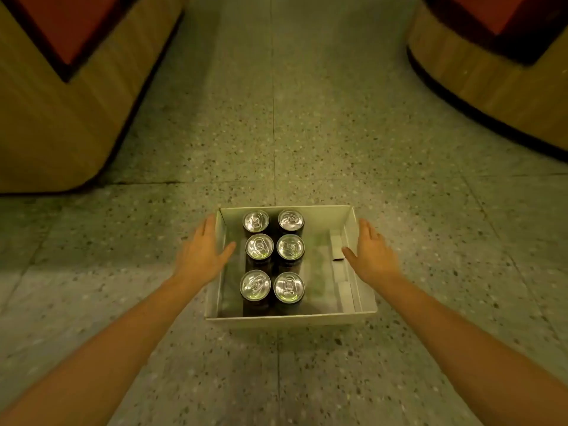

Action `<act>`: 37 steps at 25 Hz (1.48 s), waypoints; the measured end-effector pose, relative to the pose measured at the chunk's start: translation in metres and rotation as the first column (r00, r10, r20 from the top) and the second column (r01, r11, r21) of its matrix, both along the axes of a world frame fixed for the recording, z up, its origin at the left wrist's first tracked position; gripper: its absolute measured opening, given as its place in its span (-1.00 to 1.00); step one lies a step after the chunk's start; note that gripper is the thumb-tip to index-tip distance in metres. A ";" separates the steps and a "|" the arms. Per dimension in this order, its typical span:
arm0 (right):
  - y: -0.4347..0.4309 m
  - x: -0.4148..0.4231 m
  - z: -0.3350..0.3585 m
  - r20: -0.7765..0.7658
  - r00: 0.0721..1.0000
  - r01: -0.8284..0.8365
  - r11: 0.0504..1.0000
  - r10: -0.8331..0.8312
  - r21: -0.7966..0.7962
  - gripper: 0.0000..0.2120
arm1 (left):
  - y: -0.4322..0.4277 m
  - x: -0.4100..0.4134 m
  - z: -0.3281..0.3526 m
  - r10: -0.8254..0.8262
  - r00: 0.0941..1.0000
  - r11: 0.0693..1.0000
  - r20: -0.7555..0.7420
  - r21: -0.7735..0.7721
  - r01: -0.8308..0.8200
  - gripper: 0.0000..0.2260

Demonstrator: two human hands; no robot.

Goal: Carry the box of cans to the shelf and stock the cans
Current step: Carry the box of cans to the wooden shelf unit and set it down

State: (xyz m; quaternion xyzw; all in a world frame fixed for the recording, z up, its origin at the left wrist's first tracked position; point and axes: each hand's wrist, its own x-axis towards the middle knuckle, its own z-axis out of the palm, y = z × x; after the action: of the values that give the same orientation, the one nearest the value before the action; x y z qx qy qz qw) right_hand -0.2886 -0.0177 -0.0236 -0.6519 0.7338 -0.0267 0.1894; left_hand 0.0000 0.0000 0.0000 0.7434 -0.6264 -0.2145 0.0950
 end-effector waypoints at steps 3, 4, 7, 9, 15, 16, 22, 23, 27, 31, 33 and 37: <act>0.011 -0.005 -0.019 0.068 0.991 0.112 0.992 -0.116 0.057 -0.34 | 0.010 0.000 -0.024 0.051 0.998 0.999 -0.032 0.004 -0.050 -0.31; 0.014 -0.006 -0.025 0.108 0.982 0.145 0.986 -0.153 0.078 -0.40 | 0.015 -0.002 -0.030 0.062 0.996 0.998 -0.057 0.026 -0.060 -0.29; 0.009 -0.007 -0.035 0.224 0.953 0.197 0.979 -0.204 0.054 -0.66 | 0.017 -0.006 -0.041 0.113 0.985 0.993 -0.131 0.027 -0.111 -0.29; 0.005 -0.005 -0.036 0.256 0.943 0.210 0.977 -0.212 0.036 -0.71 | 0.017 -0.002 -0.042 0.138 0.983 0.990 -0.122 0.018 -0.137 -0.30; 0.004 -0.002 -0.039 0.290 0.930 0.232 0.973 -0.224 0.007 -0.70 | 0.021 0.000 -0.041 0.242 0.943 0.969 -0.230 -0.001 -0.249 -0.48; 0.005 -0.001 -0.038 0.300 0.927 0.239 0.971 -0.225 -0.008 -0.70 | 0.022 -0.002 -0.041 0.252 0.933 0.966 -0.259 0.009 -0.258 -0.48; 0.005 -0.001 -0.037 0.261 0.940 0.236 0.971 -0.217 -0.041 -0.74 | 0.018 0.001 -0.045 0.278 0.918 0.960 -0.284 0.046 -0.277 -0.52; 0.004 -0.002 -0.036 0.263 0.940 0.237 0.971 -0.219 -0.036 -0.74 | 0.017 0.002 -0.046 0.282 0.918 0.959 -0.280 0.051 -0.279 -0.53; -0.002 -0.004 -0.028 0.286 0.932 0.243 0.969 -0.224 -0.033 -0.72 | 0.014 -0.001 -0.038 0.303 0.906 0.953 -0.294 0.065 -0.297 -0.57; -0.014 -0.001 0.011 0.312 0.924 0.256 0.964 -0.223 -0.068 -0.75 | -0.003 0.002 0.008 0.256 0.914 0.964 -0.314 0.017 -0.264 -0.57; -0.019 0.002 0.059 0.310 0.927 0.251 0.963 -0.209 -0.099 -0.77 | -0.014 0.006 0.059 0.242 0.921 0.967 -0.304 -0.007 -0.257 -0.57; -0.024 0.005 0.192 0.321 0.933 0.214 0.967 -0.162 -0.135 -0.78 | -0.022 0.011 0.195 0.241 0.933 0.967 -0.266 -0.019 -0.255 -0.57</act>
State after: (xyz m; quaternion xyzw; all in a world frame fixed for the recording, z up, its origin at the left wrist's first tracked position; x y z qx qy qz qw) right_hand -0.2837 -0.0421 0.1688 -0.5799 0.7496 -0.2075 0.2425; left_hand 0.0115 -0.0220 0.1951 0.7788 -0.5151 -0.2801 0.2228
